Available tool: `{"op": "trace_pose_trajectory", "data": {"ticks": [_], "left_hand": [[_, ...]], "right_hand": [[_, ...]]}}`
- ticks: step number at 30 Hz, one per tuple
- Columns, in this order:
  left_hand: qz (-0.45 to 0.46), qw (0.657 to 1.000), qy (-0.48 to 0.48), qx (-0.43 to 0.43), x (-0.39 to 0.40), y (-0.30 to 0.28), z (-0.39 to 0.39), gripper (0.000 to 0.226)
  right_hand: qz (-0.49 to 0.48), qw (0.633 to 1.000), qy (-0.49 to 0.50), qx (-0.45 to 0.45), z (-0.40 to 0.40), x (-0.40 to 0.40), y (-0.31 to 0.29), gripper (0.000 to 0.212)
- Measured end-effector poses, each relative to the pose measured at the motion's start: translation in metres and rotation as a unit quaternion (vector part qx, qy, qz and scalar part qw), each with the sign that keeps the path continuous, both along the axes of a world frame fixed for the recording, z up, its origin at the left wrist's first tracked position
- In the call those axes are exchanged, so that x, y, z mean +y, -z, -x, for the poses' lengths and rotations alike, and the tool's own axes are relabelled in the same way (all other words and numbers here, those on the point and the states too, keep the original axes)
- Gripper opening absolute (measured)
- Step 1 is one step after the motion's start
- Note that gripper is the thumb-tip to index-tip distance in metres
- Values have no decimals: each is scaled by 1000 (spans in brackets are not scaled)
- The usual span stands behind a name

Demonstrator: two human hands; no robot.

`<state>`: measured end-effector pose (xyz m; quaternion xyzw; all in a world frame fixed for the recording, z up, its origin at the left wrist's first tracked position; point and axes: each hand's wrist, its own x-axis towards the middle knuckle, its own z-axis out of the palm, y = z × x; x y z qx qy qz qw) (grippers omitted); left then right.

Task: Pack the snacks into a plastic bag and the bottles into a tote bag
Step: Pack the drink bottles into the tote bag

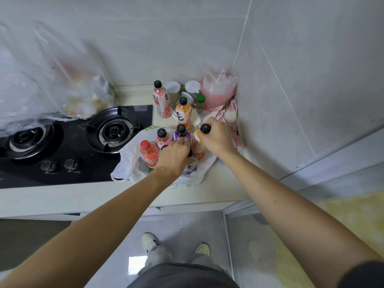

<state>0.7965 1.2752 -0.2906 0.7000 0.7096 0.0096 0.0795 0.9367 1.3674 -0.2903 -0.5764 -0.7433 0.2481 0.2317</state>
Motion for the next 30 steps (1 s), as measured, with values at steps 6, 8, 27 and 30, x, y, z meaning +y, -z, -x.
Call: {"op": "trace_pose_trajectory", "data": {"ticks": [6, 8, 27, 30], "left_hand": [[-21, 1000, 10, 4, -2, 6, 3, 61], [-18, 1000, 11, 5, -2, 6, 3, 64], [20, 997, 47, -64, 63, -4, -9, 29], [28, 996, 43, -67, 63, -1, -9, 29]], "right_hand": [[24, 996, -64, -54, -6, 5, 15, 27], [39, 994, -90, -44, -8, 8, 14, 23], [273, 958, -90, -4, -39, -22, 83, 25], [246, 959, -122, -68, -28, -31, 97, 25]]}}
